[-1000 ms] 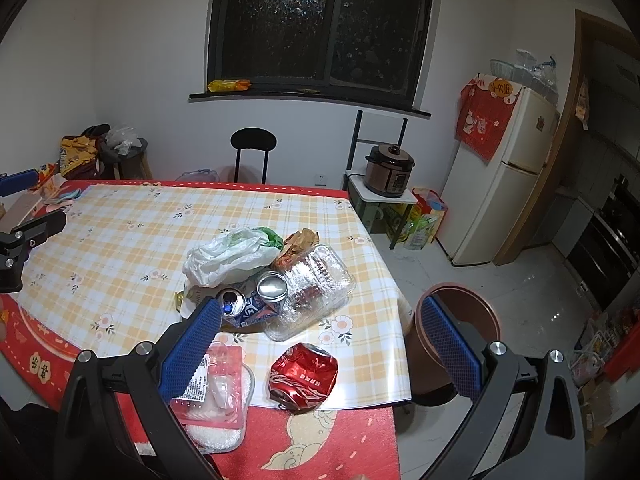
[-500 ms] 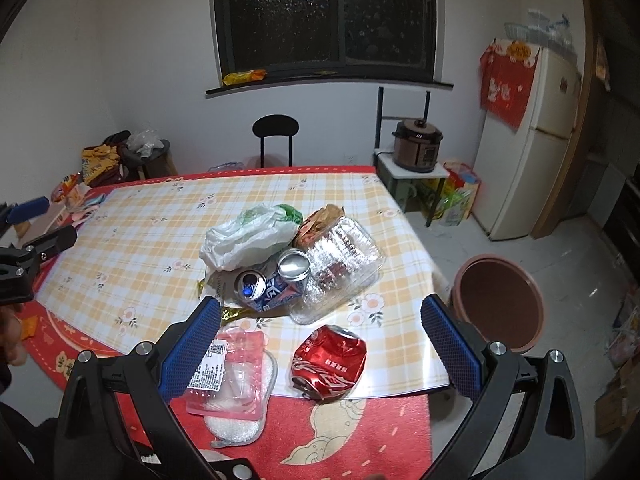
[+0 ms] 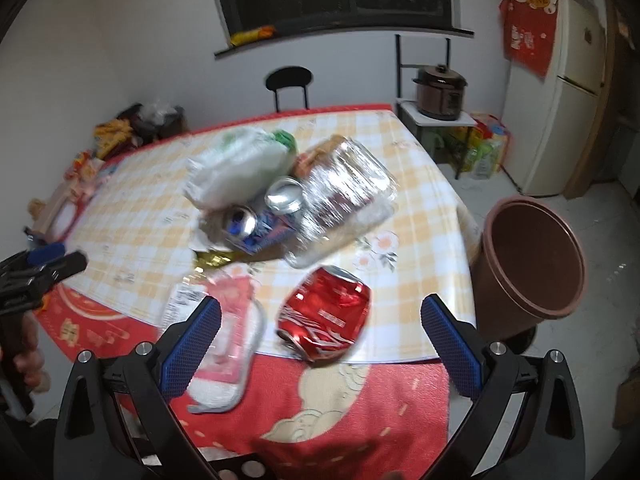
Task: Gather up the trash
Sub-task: 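Lower the left tool onto the pink plastic tray and close on it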
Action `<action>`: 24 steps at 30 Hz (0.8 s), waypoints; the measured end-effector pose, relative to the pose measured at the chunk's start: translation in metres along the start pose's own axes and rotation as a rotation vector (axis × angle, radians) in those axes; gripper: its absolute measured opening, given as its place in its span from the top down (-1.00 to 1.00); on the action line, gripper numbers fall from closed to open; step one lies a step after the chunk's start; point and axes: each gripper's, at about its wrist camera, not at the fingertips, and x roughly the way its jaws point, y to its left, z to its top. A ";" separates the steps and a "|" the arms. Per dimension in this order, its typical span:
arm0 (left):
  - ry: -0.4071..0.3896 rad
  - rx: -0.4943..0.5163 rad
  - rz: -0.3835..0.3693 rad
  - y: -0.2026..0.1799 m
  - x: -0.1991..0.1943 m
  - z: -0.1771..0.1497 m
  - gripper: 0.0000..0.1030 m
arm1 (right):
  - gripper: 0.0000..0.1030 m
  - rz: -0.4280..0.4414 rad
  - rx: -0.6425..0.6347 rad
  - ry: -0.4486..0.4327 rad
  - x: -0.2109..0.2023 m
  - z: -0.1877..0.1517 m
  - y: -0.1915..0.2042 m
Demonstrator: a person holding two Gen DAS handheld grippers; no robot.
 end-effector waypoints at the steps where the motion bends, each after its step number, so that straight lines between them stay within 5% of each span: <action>1: 0.014 -0.006 -0.011 0.002 0.006 -0.004 -0.88 | -0.91 0.013 -0.001 0.011 0.004 -0.001 0.002; 4: 0.066 -0.035 -0.059 0.005 0.026 -0.012 -0.77 | -0.91 0.031 0.008 0.036 0.014 -0.004 0.005; 6: 0.125 -0.056 -0.112 0.005 0.041 -0.017 -0.40 | -0.91 0.039 0.019 0.061 0.022 -0.008 0.009; 7: 0.145 -0.065 -0.127 0.005 0.046 -0.019 -0.37 | -0.91 0.044 0.026 0.073 0.025 -0.010 0.010; 11: 0.250 -0.127 -0.223 0.010 0.074 -0.027 -0.31 | -0.91 0.042 0.028 0.116 0.033 -0.014 0.015; 24: 0.291 -0.196 -0.300 0.031 0.093 -0.028 -0.31 | -0.91 0.013 0.026 0.214 0.057 -0.022 0.032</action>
